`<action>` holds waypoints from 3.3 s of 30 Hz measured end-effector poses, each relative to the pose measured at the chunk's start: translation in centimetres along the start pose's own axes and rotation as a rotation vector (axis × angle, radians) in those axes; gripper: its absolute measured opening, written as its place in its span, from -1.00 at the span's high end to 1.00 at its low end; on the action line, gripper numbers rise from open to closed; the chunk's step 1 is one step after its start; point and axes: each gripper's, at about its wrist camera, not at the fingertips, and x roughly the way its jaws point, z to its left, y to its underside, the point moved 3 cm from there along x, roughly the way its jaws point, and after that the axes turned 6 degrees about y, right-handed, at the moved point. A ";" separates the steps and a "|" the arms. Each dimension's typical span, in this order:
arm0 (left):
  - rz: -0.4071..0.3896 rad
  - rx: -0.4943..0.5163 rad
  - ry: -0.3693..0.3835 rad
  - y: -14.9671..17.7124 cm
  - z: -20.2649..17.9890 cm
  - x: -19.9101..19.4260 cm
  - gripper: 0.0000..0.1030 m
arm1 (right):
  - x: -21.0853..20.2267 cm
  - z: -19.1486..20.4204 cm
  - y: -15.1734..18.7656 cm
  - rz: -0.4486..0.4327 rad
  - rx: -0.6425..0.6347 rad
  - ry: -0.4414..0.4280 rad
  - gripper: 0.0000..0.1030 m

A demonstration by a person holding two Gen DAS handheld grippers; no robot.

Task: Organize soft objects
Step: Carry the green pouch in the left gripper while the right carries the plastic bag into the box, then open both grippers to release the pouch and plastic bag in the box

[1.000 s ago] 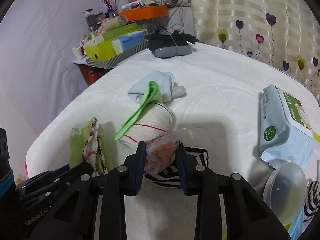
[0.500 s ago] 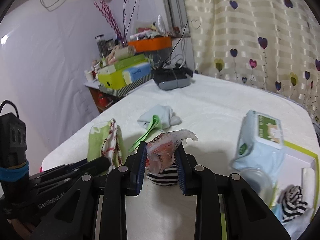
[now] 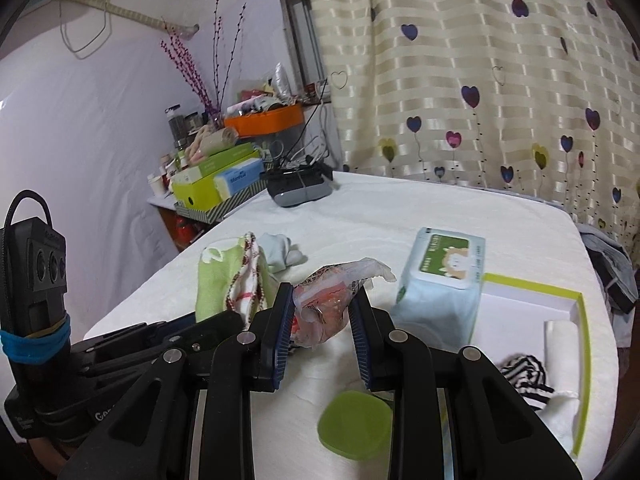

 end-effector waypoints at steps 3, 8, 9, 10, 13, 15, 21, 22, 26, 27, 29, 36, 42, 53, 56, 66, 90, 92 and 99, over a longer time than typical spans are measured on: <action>0.001 0.012 0.008 -0.1 -0.8 0.1 0.56 | -0.7 -0.6 0.1 -0.010 0.005 0.003 0.44; 0.002 0.026 0.016 -0.1 -1.9 0.3 0.56 | -1.6 -1.3 0.1 -0.024 0.015 0.009 0.44; 0.003 0.027 0.017 -0.1 -2.0 0.3 0.56 | -1.7 -1.5 0.1 -0.026 0.016 0.012 0.44; 0.003 0.030 0.021 -0.1 -2.3 0.4 0.56 | -1.8 -1.6 0.1 -0.027 0.018 0.014 0.44; 0.007 0.038 0.028 -0.1 -2.8 0.6 0.56 | -2.2 -2.2 0.1 -0.032 0.027 0.021 0.44; 0.010 0.046 0.035 -0.1 -3.3 0.8 0.56 | -2.5 -2.7 0.1 -0.036 0.034 0.027 0.44; 0.026 0.053 0.058 0.0 -4.3 1.5 0.56 | -3.7 -4.2 0.2 -0.053 0.055 0.053 0.44; 0.029 0.052 0.062 0.1 -4.5 1.6 0.56 | -3.9 -4.6 0.2 -0.056 0.060 0.060 0.44; 0.043 0.064 0.088 0.3 -5.4 2.0 0.56 | -5.0 -5.9 0.4 -0.068 0.081 0.084 0.44; 0.047 0.069 0.098 0.3 -5.8 2.1 0.56 | -5.2 -6.2 0.5 -0.070 0.087 0.089 0.44; 0.049 0.082 0.107 0.4 -6.4 2.2 0.56 | -5.7 -7.0 0.7 -0.075 0.100 0.104 0.44; 0.073 0.121 0.153 1.1 -9.0 2.8 0.55 | -7.2 -9.1 1.4 -0.078 0.128 0.136 0.44; 0.104 0.151 0.180 1.9 -10.9 3.8 0.55 | -7.9 -10.8 1.9 -0.080 0.150 0.157 0.44; 0.163 0.199 0.211 2.3 -13.7 6.7 0.55 | -8.0 -15.0 2.5 -0.071 0.212 0.204 0.44; 0.175 0.208 0.209 2.1 -14.1 7.7 0.55 | -7.3 -15.9 2.6 -0.061 0.224 0.207 0.44; 0.243 0.232 0.190 1.2 -15.0 13.4 0.55 | -3.5 -19.3 2.7 -0.004 0.256 0.223 0.44; 0.307 0.230 0.167 1.6 -15.3 17.4 0.27 | 0.1 -20.7 3.8 0.133 0.183 0.272 0.13; 0.295 0.235 0.172 1.6 -15.4 16.8 0.27 | -0.4 -20.4 3.5 0.122 0.178 0.282 0.13; 0.264 0.229 0.193 1.1 -15.3 14.6 0.26 | -2.2 -19.7 3.2 0.092 0.173 0.310 0.12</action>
